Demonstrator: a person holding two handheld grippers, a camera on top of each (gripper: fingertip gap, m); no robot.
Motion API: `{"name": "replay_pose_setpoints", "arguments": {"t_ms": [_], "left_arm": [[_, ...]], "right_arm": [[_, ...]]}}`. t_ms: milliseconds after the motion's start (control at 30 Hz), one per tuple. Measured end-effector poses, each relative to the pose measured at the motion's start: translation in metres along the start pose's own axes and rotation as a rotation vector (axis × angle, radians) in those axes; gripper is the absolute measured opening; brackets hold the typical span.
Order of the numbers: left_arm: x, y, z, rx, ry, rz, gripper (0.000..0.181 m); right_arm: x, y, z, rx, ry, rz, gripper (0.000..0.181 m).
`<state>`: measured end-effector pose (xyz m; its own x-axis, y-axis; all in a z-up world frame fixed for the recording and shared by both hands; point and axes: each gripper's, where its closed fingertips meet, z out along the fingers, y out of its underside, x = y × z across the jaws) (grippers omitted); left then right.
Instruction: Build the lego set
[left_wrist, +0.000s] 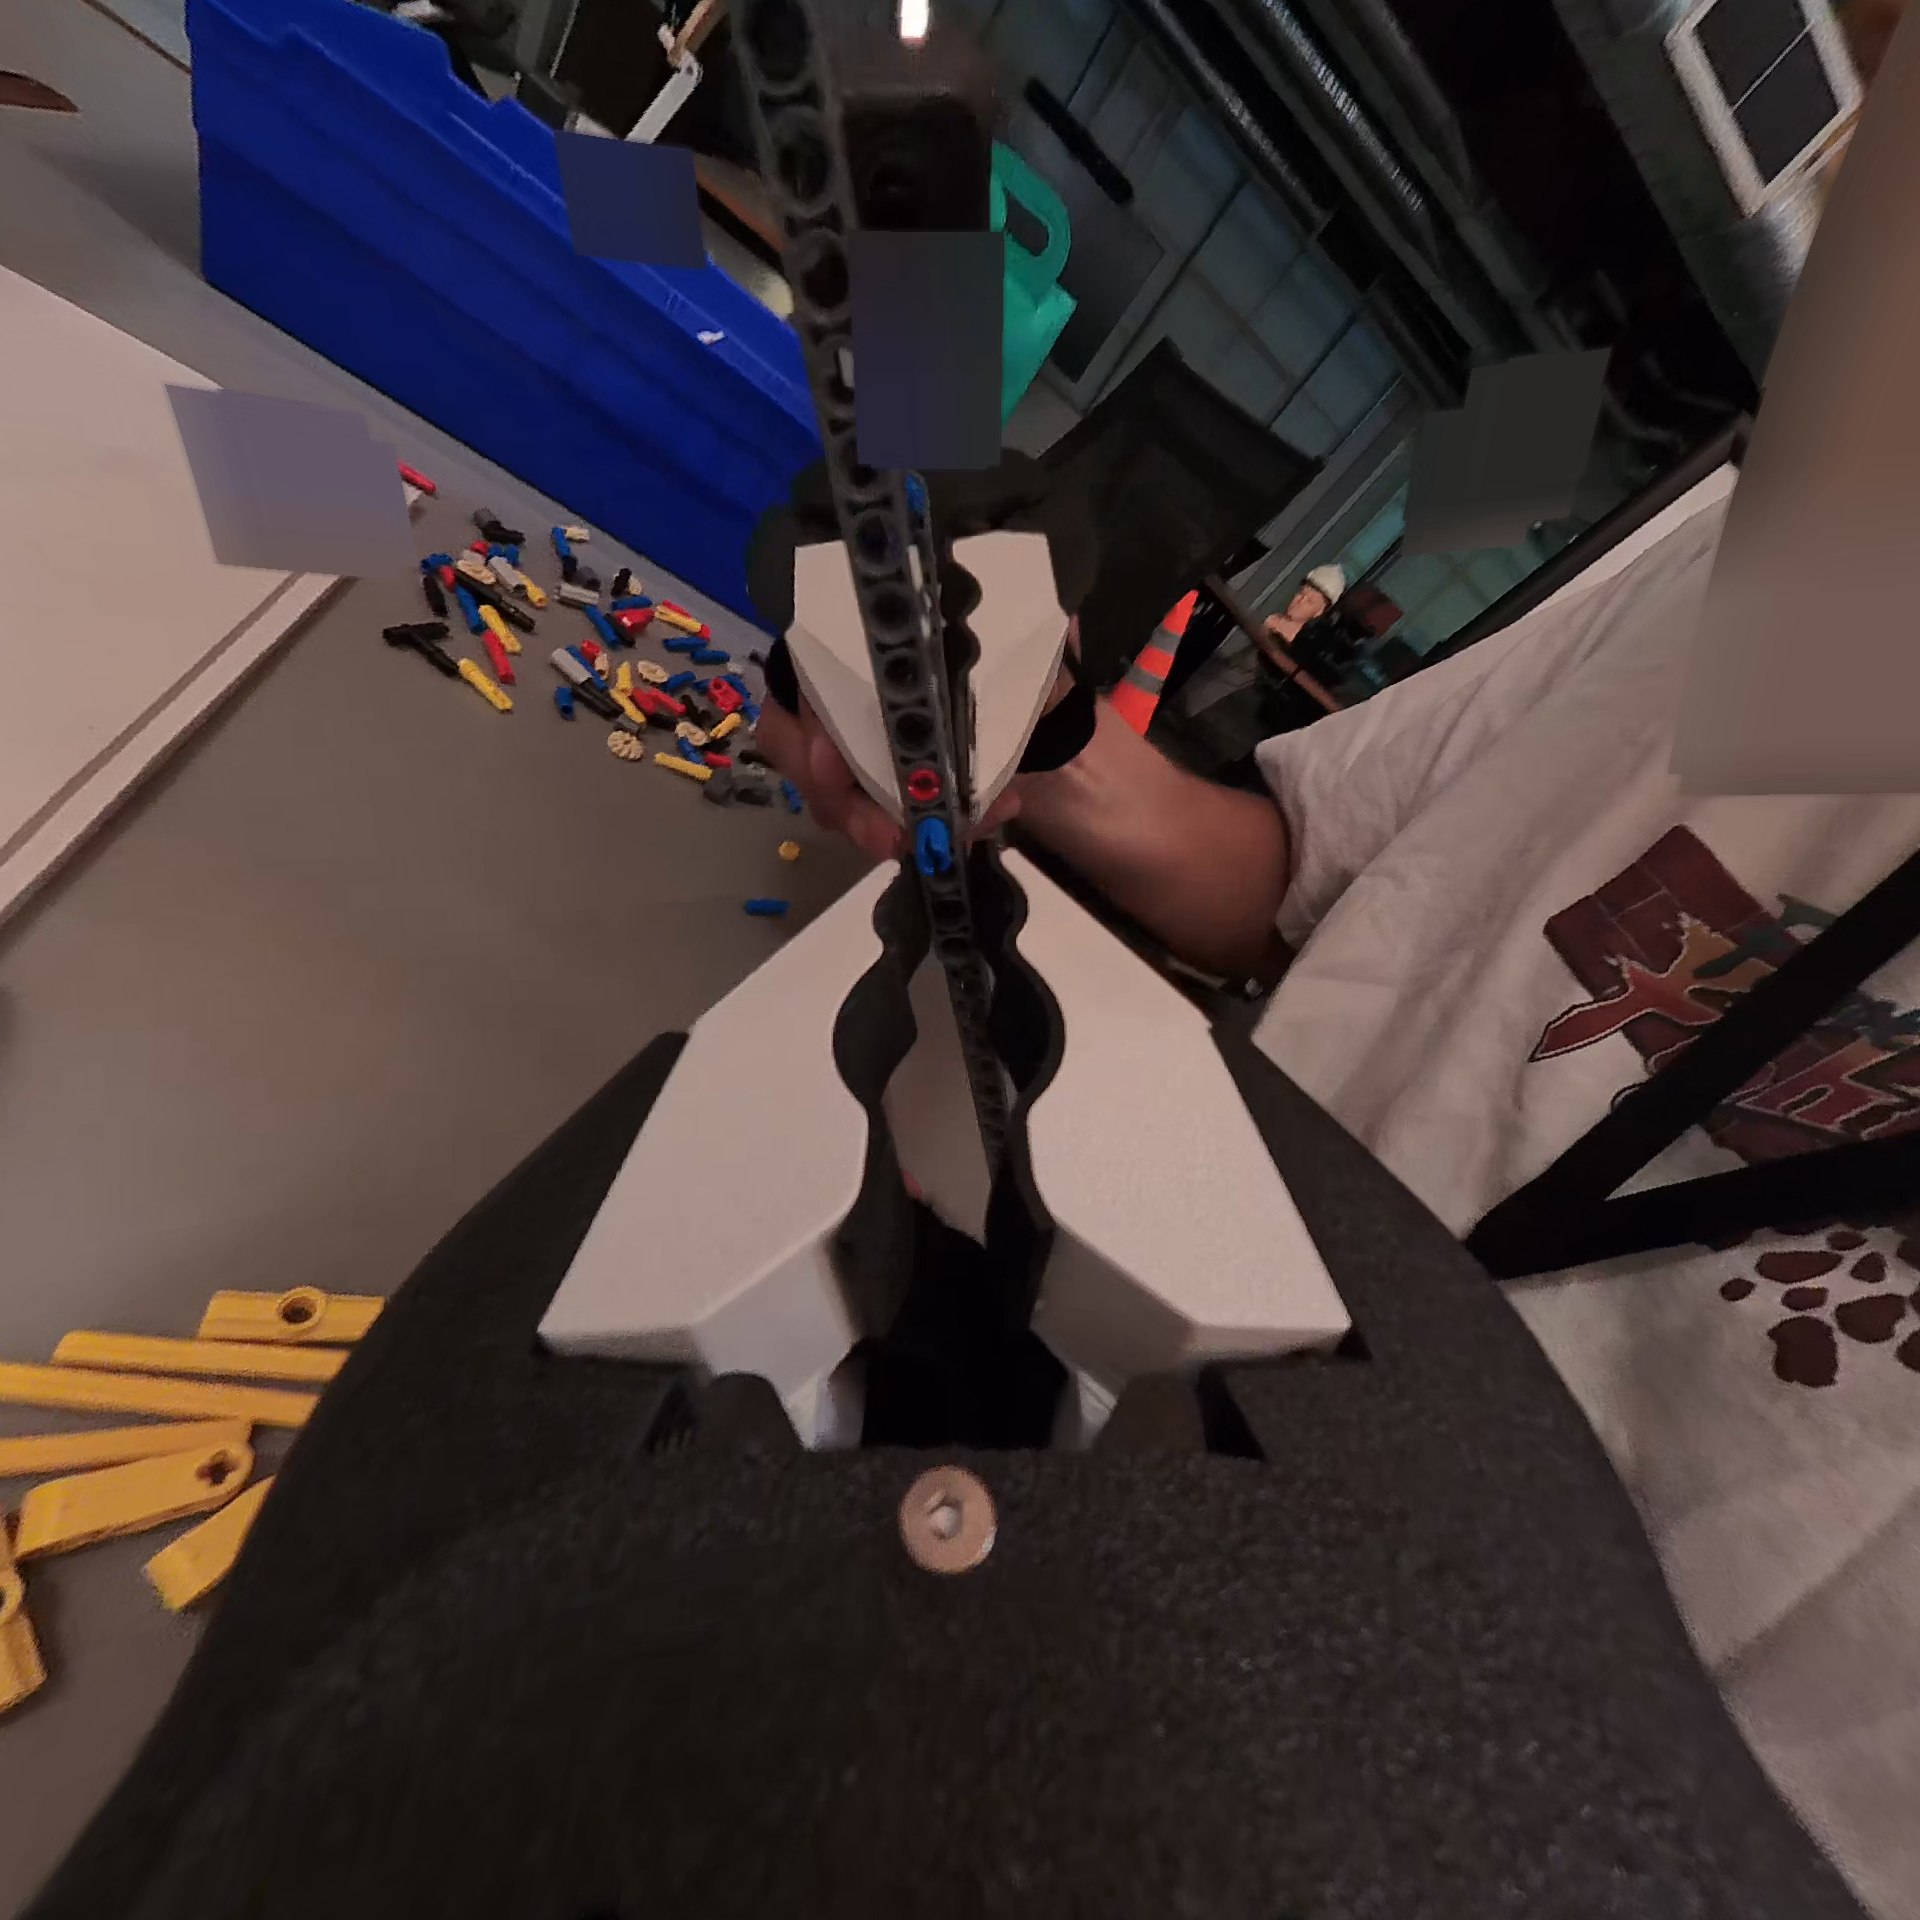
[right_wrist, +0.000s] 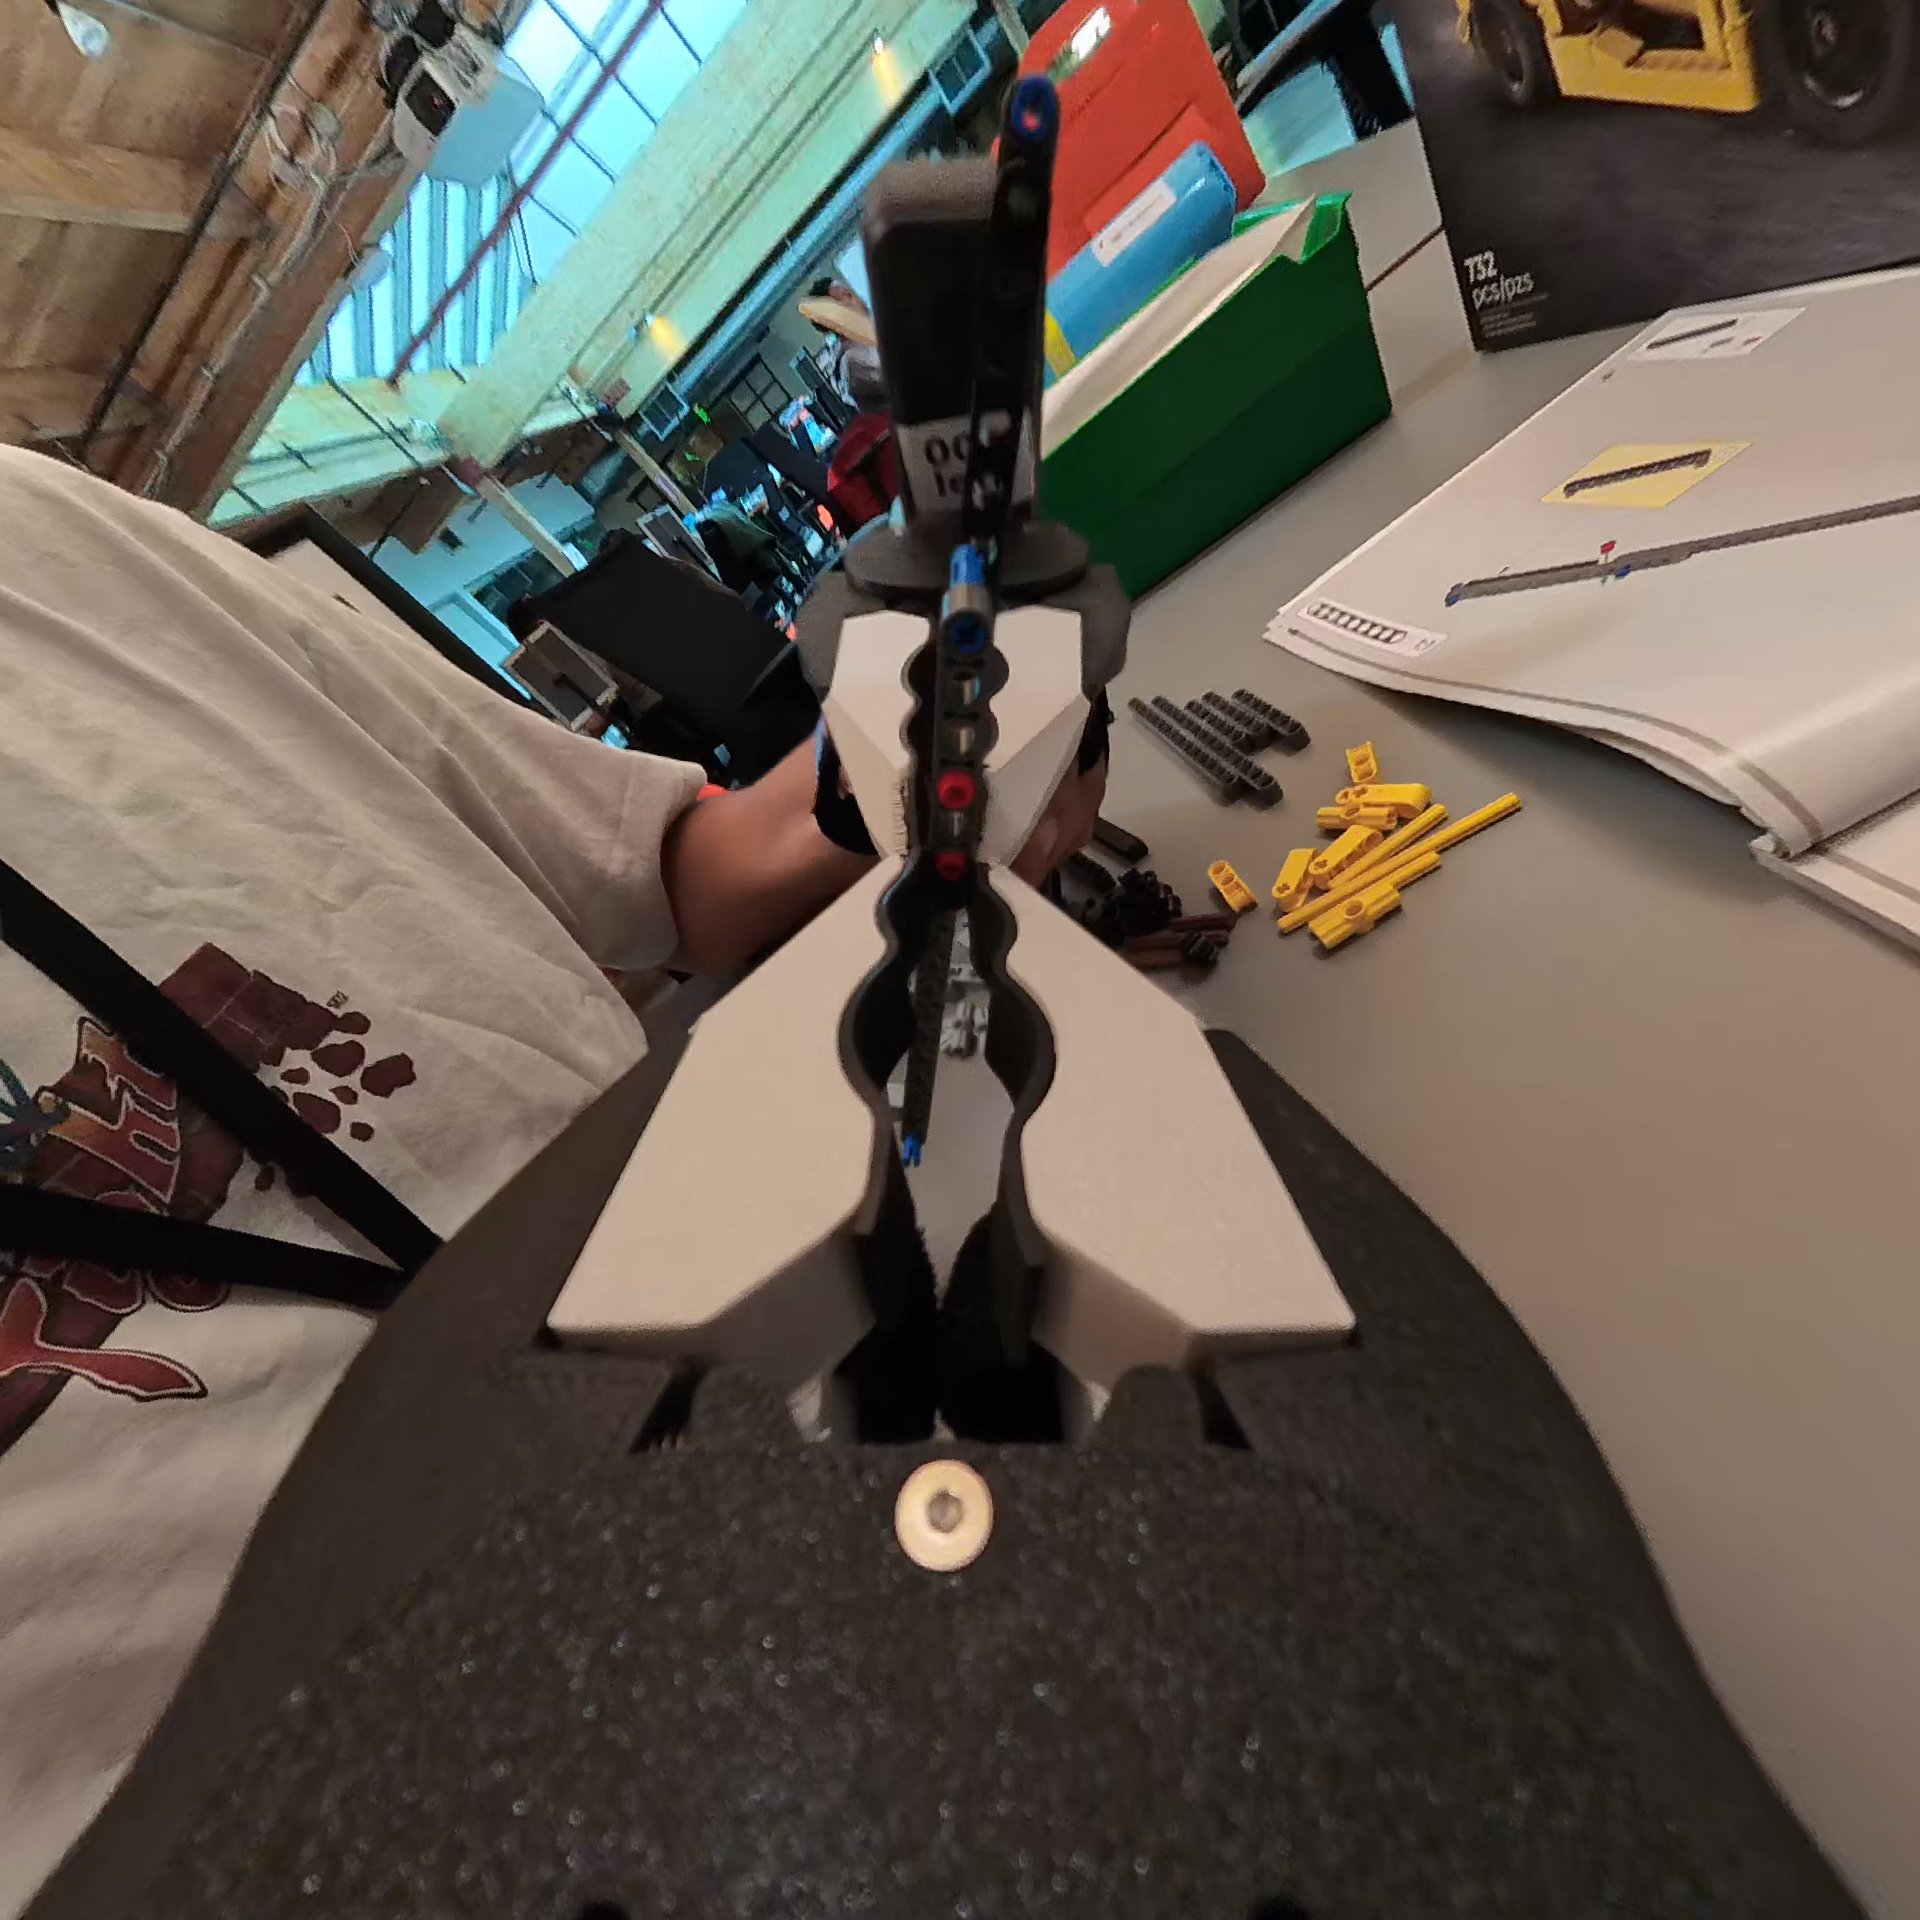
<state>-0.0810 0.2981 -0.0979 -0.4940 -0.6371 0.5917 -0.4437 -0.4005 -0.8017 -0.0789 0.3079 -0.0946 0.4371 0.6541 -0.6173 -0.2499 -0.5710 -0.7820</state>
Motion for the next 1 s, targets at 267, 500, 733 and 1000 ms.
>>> {"name": "replay_pose_setpoints", "arguments": {"t_ms": [267,500,733,1000], "left_arm": [[0.003,0.012,0.005,-0.080,-0.002,0.018,0.006],[-0.011,-0.020,-0.008,0.099,-0.050,-0.042,0.029],[-0.006,-0.037,-0.017,0.193,-0.062,0.006,0.006],[-0.003,-0.034,-0.014,0.186,-0.043,0.008,0.006]], "right_arm": [[-0.003,0.008,0.003,-0.045,-0.024,-0.003,0.006],[-0.003,0.011,0.003,-0.070,-0.025,0.001,0.006],[-0.002,0.013,0.008,-0.076,-0.021,0.015,0.006],[0.006,-0.034,-0.013,0.196,0.095,-0.099,0.018]]}}
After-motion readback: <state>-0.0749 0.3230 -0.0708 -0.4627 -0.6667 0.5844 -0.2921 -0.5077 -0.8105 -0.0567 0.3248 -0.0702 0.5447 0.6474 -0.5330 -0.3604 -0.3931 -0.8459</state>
